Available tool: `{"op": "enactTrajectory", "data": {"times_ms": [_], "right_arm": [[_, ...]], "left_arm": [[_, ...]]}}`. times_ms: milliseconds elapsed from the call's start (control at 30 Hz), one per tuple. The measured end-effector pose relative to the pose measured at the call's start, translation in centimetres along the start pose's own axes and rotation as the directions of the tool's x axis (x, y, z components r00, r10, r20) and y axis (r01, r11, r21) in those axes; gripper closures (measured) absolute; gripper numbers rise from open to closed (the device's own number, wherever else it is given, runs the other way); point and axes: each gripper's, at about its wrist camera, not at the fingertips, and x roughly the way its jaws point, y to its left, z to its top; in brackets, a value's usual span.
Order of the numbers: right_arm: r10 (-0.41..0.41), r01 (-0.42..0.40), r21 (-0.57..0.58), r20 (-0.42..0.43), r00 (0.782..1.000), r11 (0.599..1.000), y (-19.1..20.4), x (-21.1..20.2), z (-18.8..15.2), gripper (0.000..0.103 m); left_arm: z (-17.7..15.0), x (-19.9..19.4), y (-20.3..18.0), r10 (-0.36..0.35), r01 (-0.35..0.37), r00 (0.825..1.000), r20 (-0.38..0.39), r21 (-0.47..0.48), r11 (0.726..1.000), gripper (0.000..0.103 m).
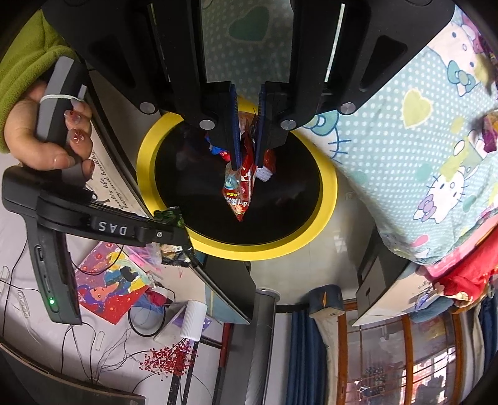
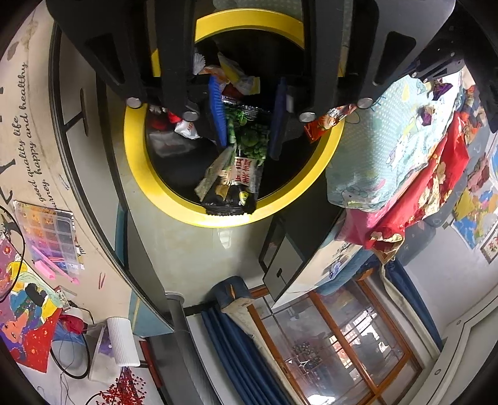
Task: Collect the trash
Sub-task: 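Open both tools to drop the red wrapper and green packet into the bin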
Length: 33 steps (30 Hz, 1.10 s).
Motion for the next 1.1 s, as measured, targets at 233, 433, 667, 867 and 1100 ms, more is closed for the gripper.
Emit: {"op": "enactTrajectory", "data": {"times_ms": [233, 433, 667, 867, 1100], "right_arm": [[-0.020, 0.020, -0.007, 0.021, 1.000, 1.000, -0.1, -0.4, 0.2, 0.051], [-0.028, 0.028, -0.013, 0.023, 0.999, 1.000, 0.1, -0.5, 0.1, 0.048], [-0.021, 0.022, -0.022, 0.040, 0.999, 1.000, 0.6, -1.0, 0.2, 0.043], [0.003, -0.001, -0.036, 0.042, 0.999, 0.999, 1.8, -1.3, 0.2, 0.043], [0.051, -0.048, -0.089, 0.036, 0.998, 0.995, 4.6, -1.6, -0.3, 0.043]], "left_arm": [[0.3, -1.0, 1.1, 0.004, 0.000, 0.998, 0.062, -0.060, 0.998, 0.037], [0.5, -2.4, 1.8, -0.019, 0.031, 0.993, 0.115, -0.102, 0.994, 0.013], [0.5, -3.6, 2.4, -0.008, 0.025, 0.991, 0.137, -0.126, 0.992, 0.012], [0.2, -5.4, 3.6, 0.034, -0.006, 0.985, 0.172, -0.159, 0.987, 0.012], [-0.3, -7.7, 5.5, 0.095, -0.054, 0.975, 0.203, -0.200, 0.978, 0.012]]}}
